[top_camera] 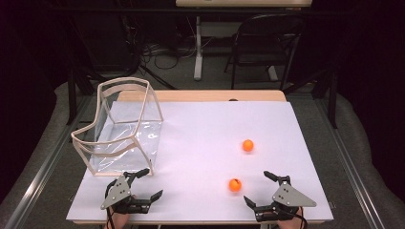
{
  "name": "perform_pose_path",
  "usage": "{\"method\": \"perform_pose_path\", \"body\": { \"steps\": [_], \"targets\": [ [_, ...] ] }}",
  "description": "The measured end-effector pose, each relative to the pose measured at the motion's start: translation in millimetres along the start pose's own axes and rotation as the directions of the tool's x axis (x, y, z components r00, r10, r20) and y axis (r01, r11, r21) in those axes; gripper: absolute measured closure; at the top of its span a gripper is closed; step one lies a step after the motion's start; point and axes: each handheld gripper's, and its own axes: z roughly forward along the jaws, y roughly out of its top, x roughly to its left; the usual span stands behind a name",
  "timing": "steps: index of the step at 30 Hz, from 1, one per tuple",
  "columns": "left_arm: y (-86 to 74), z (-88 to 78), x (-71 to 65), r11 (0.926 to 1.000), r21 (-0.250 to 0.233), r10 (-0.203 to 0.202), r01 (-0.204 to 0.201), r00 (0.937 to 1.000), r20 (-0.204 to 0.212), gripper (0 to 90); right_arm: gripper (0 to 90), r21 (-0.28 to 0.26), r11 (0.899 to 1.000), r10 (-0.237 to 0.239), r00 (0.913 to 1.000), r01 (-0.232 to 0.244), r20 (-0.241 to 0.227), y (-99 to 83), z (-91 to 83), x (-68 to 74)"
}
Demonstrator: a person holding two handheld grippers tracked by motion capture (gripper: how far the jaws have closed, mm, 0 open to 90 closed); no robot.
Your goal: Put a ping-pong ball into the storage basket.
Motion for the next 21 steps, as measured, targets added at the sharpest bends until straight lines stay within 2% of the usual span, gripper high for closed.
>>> {"method": "perform_pose_path", "body": {
  "steps": [12, 21],
  "targets": [
    [0.9, -0.5, -1.6, 1.0000, 0.001, 0.006, -0.006, 0.9999, -0.010, 15.6, 0.0, 0.033, 0.999, 0.005, 0.9994, -0.004, -0.034, -0.1, 10.8, -0.7],
    [3.3, 3.4, -1.7, 0.9999, -0.005, 0.016, -0.016, 0.9998, 0.009, 15.7, 0.0, 0.056, 0.998, 0.006, 0.9998, -0.005, -0.016, 3.6, 7.9, 2.4]
  ]
}}
